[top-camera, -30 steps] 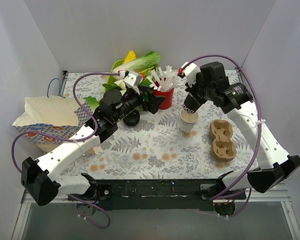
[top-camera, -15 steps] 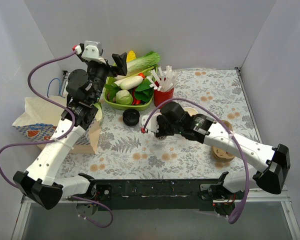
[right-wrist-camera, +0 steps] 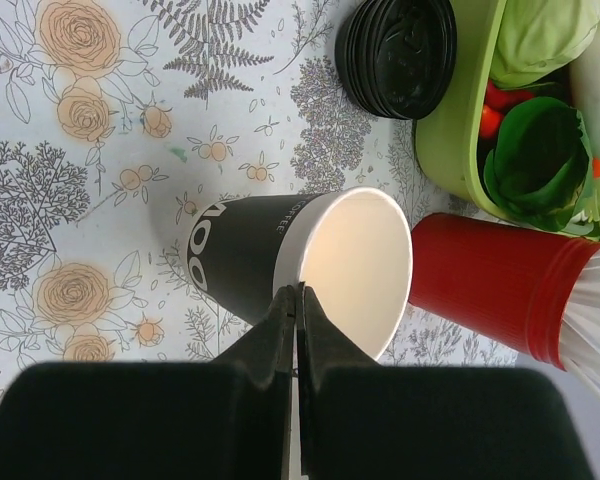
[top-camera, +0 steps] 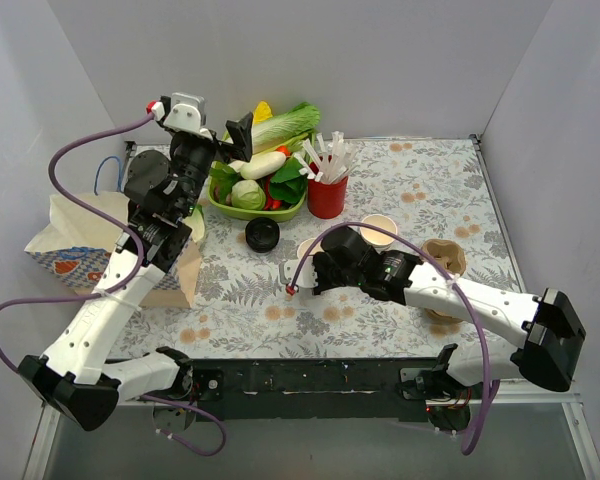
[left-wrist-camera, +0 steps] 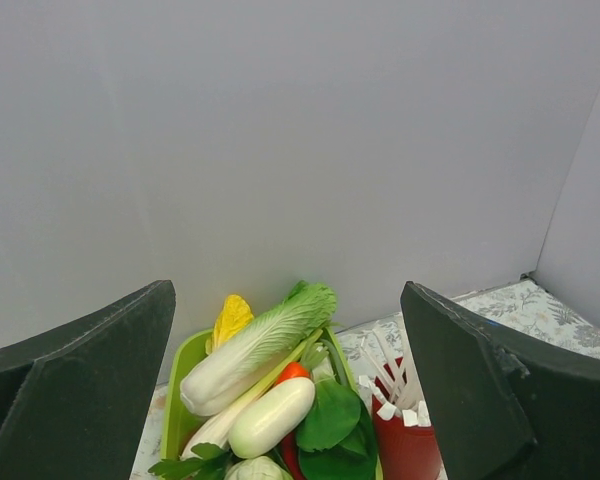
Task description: Pack the takeout coffee
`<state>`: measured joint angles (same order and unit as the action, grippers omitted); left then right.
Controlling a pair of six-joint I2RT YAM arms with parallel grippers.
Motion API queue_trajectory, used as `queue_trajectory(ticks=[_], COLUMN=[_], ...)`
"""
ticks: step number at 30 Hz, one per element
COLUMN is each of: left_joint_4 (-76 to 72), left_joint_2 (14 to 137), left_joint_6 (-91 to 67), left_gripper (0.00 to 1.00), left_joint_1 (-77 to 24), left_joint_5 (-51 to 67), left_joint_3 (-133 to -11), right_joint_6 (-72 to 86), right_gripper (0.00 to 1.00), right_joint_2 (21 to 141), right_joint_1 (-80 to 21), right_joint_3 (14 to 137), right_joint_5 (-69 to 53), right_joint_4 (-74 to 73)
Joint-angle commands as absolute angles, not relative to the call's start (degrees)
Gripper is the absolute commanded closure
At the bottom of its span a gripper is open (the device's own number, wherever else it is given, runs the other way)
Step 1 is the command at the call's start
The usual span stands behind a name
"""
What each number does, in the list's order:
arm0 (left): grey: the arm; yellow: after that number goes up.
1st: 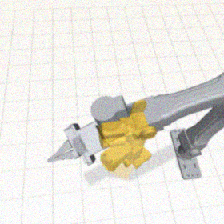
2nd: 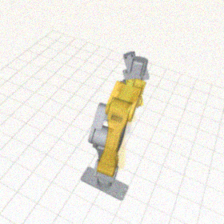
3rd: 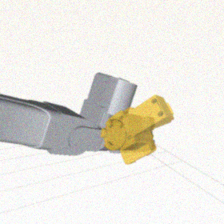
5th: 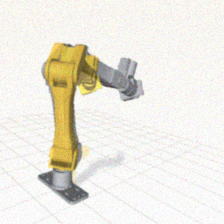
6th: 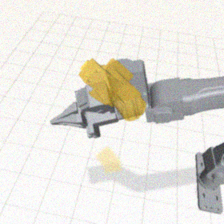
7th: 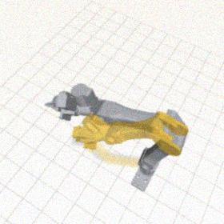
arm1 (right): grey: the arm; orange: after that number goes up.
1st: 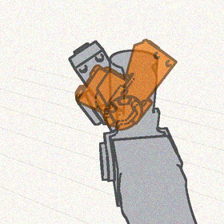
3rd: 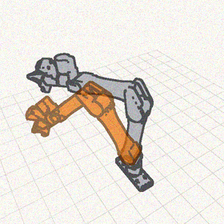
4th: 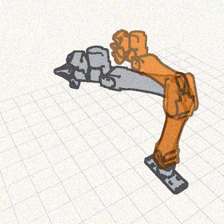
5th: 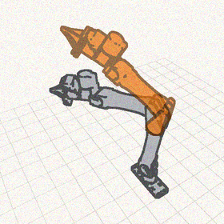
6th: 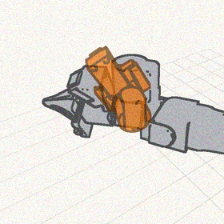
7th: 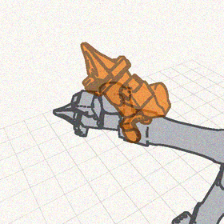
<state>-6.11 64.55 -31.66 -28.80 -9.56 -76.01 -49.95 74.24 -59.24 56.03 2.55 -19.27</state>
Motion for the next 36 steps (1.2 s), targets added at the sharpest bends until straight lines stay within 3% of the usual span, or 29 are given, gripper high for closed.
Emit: queue_trajectory(ticks=[1, 17, 26, 31, 36], left_joint_4=[-7.73, -7.82, -7.3, -6.42, -6.07], left_joint_2=[63.72, 66.62, 67.94, 68.55, 69.78], left_joint_6=[-29.62, -31.64, -34.63, -35.51, -36.12], left_gripper=[0.02, 0.02, 0.02, 0.02, 0.02], left_joint_1=[-29.18, -29.27, -29.18, -29.18, -29.18], left_joint_5=[-8.7, -5.18, -3.69, -2.55, -1.5], left_joint_3=[-76.55, -75.15, -73.74, -73.83, -74.27], right_joint_6=[-49.84, -47.2, -46.67, -46.06, -43.69], right_gripper=[0.99, 0.99, 0.8, 0.61, 0.51], right_joint_2=[72.42, 71.63, 70.93, 70.4, 67.68], right_joint_1=[-59.33, -58.89, -57.66, -56.69, -54.68], right_joint_3=[55.98, 54.67, 54.58, 58.96, 65.12], right_joint_5=[1.23, 1.76, -1.75, -4.21, -8.35], right_joint_4=[-17.4, -21.53, -25.92, -33.2, -38.31])
